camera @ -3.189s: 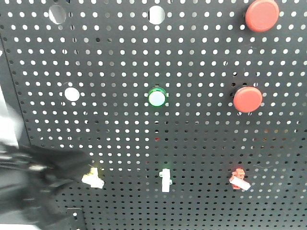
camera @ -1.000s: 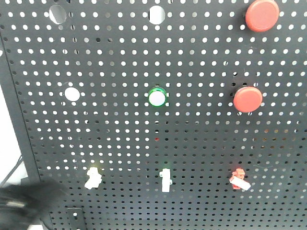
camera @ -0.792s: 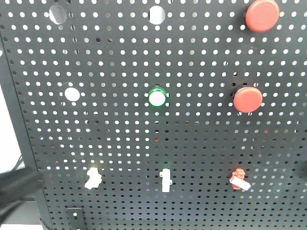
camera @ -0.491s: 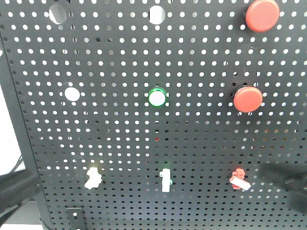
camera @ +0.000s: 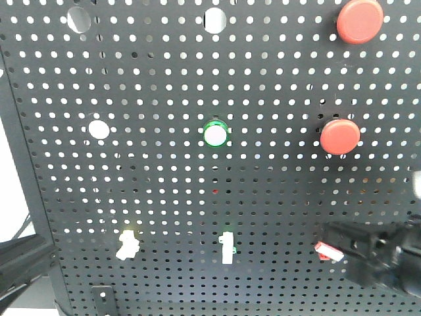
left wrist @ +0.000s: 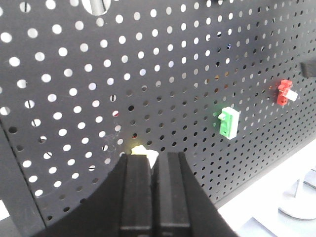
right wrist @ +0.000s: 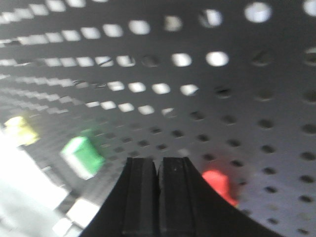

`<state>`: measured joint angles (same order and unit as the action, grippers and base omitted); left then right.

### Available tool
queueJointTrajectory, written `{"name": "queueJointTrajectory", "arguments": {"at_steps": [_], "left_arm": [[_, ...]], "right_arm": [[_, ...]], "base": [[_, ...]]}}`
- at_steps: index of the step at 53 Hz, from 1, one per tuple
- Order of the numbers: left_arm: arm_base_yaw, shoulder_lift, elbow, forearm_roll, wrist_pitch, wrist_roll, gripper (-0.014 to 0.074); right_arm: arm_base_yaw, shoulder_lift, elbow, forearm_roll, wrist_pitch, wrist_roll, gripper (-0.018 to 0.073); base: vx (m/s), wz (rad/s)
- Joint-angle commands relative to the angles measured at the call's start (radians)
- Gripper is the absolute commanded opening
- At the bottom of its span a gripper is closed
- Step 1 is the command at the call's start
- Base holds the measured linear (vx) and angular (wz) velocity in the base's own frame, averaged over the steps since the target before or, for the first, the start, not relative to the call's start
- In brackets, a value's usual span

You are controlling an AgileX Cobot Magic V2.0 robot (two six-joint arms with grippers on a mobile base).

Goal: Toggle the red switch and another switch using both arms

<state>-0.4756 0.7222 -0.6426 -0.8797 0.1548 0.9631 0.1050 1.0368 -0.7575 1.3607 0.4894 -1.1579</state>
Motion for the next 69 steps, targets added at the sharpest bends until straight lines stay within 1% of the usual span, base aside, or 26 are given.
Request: {"name": "queueJointTrajectory", "arguments": {"at_steps": [1, 8, 9, 20, 32, 44, 59, 63, 67, 69], "left_arm": [[-0.006, -0.005, -0.027, -0.004, -0.044, -0.003, 0.0003], [-0.006, -0.005, -0.027, -0.002, -0.042, -0.003, 0.0003], [-0.006, -0.005, -0.027, 0.006, -0.044, -0.002, 0.0003], [-0.006, -0.005, -0.027, 0.015, -0.044, -0.002, 0.0003], [-0.006, -0.005, -0.027, 0.022, -0.055, -0.005, 0.0003], [-0.006, -0.011, -0.027, 0.012, -0.055, -0.006, 0.0003], [-0.006, -0.096, -0.027, 0.011, -0.039, -0.006, 0.0003], [-0.006, -0.126, -0.024, 0.012, -0.018, -0.006, 0.0003], [-0.006, -0.172, 0.008, 0.012, -0.014, -0.011, 0.0003], [-0.006, -0.204, 0.035, 0.012, -0.020, -0.018, 0.0003]], "right_arm": [[0.003, 0.015, -0.032, 0.046, -0.041, -0.012, -0.0006], [0.004, 0.063, -0.032, 0.046, -0.038, -0.033, -0.0006], [0.004, 0.108, -0.032, 0.044, -0.030, -0.051, -0.0006], [0.004, 0.170, -0.032, 0.012, 0.097, -0.041, -0.0006], [0.004, 0.163, -0.032, -0.015, 0.104, -0.023, -0.0006], [0.004, 0.042, -0.032, -0.017, 0.110, -0.008, -0.0006], [0.004, -0.228, -0.032, -0.039, 0.088, 0.010, -0.0006], [0.004, -0.307, -0.032, -0.088, 0.050, 0.049, -0.0006], [0.004, -0.393, -0.031, -0.206, 0.011, 0.140, -0.0006], [0.004, -0.443, -0.020, -0.291, -0.014, 0.192, -0.0006]], "base": [[0.00, 0.00], [0.00, 0.00], [0.00, 0.00], [0.00, 0.00], [0.00, 0.00], [0.00, 0.00], [0.00, 0.00], [0.00, 0.00], [0.00, 0.00], [0.00, 0.00]]}}
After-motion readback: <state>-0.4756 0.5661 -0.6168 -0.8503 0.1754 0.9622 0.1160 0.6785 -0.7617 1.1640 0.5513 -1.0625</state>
